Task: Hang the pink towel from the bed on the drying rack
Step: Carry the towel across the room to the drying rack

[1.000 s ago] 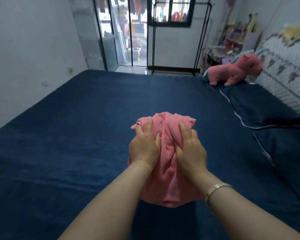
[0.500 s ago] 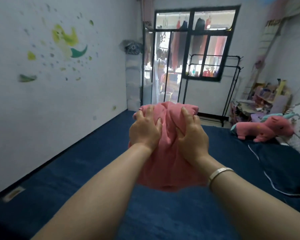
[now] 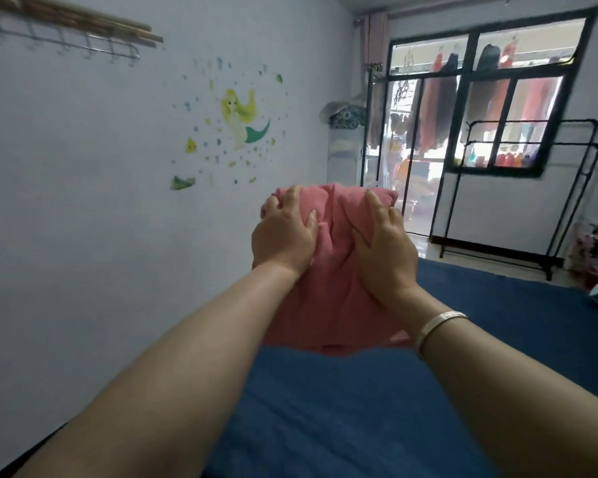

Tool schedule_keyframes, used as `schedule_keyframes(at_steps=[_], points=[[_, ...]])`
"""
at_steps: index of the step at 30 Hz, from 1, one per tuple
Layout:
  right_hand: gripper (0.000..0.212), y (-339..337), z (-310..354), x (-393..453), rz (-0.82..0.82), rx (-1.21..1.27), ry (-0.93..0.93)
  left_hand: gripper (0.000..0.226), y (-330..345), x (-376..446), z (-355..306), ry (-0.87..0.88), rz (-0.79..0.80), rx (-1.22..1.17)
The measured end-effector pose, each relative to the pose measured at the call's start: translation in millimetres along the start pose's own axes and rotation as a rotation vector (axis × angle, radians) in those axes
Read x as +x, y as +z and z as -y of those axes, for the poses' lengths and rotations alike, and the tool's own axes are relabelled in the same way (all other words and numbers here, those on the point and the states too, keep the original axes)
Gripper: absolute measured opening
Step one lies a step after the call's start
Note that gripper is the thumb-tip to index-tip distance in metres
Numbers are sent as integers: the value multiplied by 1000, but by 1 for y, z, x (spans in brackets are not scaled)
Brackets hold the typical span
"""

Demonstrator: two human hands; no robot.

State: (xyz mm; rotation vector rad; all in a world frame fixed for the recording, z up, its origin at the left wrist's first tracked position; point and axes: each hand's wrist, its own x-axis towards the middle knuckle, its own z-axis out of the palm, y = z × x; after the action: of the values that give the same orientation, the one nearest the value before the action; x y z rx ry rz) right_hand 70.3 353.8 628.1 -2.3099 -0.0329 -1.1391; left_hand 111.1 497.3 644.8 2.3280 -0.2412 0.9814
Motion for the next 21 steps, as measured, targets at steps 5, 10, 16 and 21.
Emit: schedule_keyframes(at_steps=[5,10,16,21], points=[[51,73,55,12,6,52,-9,51,-28,30,80,-46,-23,10],[50,153,91,26,8,113,7,51,-34,65,162,-63,-67,13],[53,253,119,73,16,137,-11,50,-20,134,248,-77,-87,38],[51,337,147,134,-13,163,-3,48,-9,213,310,-85,-69,58]])
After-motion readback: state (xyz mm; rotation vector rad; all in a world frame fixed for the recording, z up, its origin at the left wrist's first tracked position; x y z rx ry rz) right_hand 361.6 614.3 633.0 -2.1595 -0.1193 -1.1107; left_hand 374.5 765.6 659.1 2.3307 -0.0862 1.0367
